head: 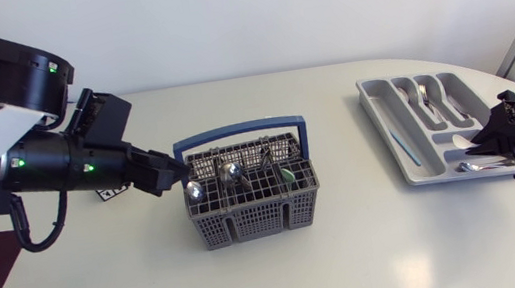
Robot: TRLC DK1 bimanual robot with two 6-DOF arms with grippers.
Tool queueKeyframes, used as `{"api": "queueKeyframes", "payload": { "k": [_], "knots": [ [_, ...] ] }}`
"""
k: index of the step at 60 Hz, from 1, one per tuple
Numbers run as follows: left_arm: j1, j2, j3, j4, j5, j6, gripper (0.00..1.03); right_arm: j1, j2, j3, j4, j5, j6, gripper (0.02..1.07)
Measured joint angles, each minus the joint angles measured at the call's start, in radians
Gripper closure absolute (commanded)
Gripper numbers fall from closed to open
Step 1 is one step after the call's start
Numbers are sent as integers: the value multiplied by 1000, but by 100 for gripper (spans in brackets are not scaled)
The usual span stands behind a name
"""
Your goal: Transfer all utensils from the basket to the drawer tray.
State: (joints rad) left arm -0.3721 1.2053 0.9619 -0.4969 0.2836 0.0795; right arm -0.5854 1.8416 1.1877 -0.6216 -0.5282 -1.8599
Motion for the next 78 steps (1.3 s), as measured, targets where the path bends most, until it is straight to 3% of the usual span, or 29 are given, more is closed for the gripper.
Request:
{"api": "queueKeyframes", "payload": {
  "k": [8,17,30,46,61,78],
  "knots": [
    [-5,0,-2,0,0,0,47,-2,64,48,0,67,-32,93],
    [-5,0,-2,0,0,0,47,-6,83,42,25,127,-60,61],
    [-10,0,-2,-1,0,0,47,-7,44,-21,126,141,-51,38],
    [-32,23,-2,-1,4,0,49,39,-138,-80,113,124,60,32],
    [-32,66,-2,-6,23,-2,61,211,-353,-239,85,106,185,32],
    [-32,138,-2,-11,26,-5,61,459,-599,-383,76,106,387,28]
  ]
}}
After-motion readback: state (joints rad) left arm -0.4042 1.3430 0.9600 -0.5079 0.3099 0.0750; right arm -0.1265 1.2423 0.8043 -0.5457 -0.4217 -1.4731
